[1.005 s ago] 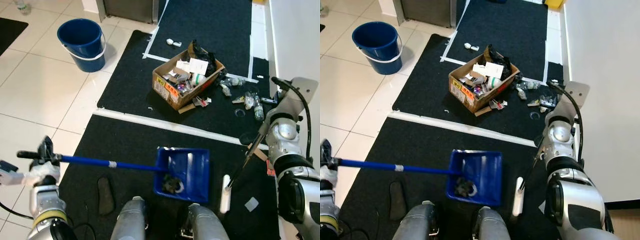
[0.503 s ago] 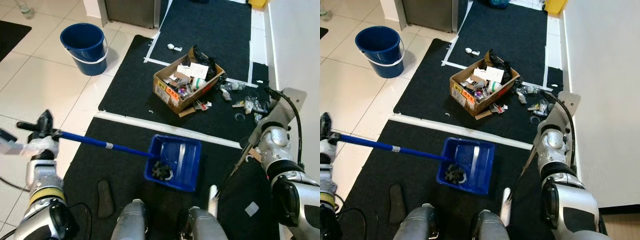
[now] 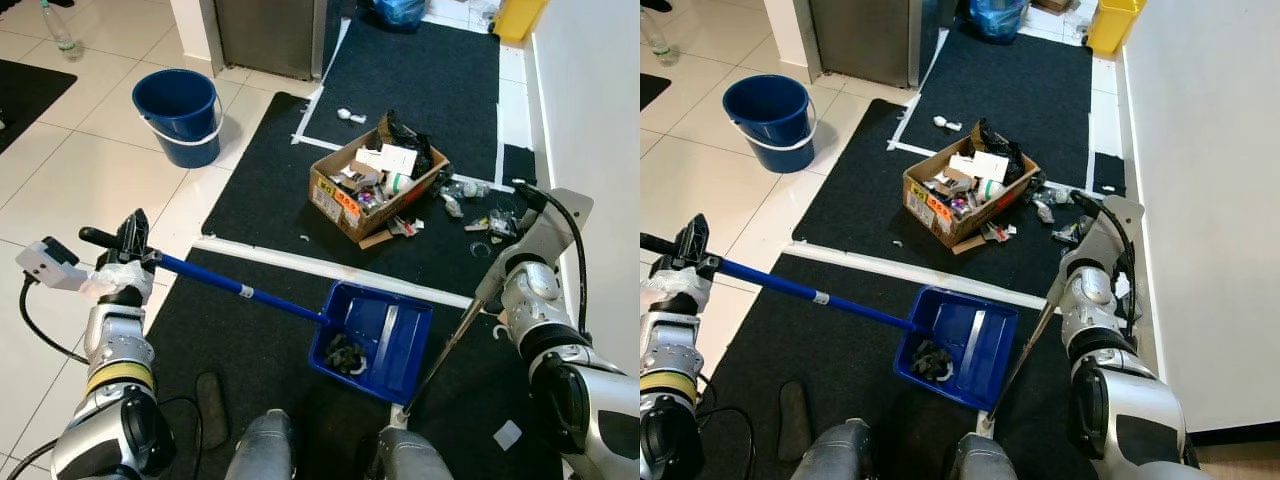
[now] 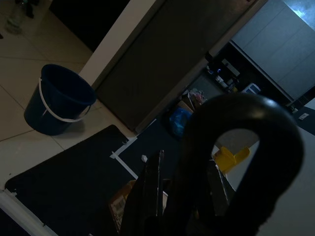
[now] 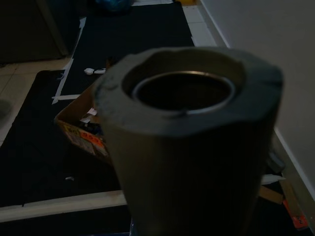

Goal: Sweep floor

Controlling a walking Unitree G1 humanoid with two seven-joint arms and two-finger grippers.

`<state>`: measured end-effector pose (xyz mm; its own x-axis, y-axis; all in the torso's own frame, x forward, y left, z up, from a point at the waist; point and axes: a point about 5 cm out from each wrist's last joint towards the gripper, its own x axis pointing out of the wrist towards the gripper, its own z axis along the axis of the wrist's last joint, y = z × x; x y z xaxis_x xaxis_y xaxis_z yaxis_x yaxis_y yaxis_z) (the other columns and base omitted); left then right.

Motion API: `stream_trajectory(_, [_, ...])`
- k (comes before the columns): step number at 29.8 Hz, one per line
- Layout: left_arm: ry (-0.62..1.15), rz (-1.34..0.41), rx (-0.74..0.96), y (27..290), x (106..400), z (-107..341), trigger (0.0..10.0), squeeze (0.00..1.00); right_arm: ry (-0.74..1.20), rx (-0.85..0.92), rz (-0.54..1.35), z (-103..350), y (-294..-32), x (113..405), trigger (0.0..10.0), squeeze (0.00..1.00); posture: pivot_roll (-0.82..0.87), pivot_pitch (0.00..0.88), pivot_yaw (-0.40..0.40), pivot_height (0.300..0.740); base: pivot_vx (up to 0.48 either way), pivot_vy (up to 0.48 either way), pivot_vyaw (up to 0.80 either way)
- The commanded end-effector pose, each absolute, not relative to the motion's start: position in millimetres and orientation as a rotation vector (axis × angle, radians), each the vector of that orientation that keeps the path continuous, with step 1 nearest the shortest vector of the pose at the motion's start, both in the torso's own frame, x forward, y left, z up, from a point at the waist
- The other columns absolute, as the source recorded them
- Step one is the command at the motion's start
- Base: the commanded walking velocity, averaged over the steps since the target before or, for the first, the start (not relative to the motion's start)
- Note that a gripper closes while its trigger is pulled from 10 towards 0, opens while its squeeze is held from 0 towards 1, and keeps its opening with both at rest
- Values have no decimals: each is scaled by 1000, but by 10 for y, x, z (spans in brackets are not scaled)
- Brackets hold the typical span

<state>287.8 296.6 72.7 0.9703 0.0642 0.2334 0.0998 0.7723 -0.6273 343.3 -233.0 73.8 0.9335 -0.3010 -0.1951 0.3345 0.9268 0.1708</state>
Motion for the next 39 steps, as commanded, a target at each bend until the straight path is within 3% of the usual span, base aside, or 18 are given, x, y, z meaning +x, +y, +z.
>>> stream_trajectory(1, [-227,-52,-731,2825,2956,712,10000,0,191,249,-341,700,-2323,3423,10000,0,235,0,-68,740,0,0,0])
stream_trajectory(11, [-186,-110,-731,2582,3083,710,10000,0,195,269,-372,672,-2441,3372,10000,0,219,0,-56,740,0,0,0])
stream_trajectory(20, [-130,-220,-698,2301,3331,858,10000,0,151,321,-467,698,-2679,3294,10000,0,140,0,3,740,0,0,0])
stream_trajectory(33, [-139,-203,-683,2324,3358,891,10000,0,143,319,-521,639,-2807,3183,10000,0,122,0,16,740,212,0,0])
stream_trajectory(39, [-172,-140,-680,2465,3319,899,10000,0,162,224,-517,669,-2885,3172,10000,0,118,0,-29,740,343,0,0])
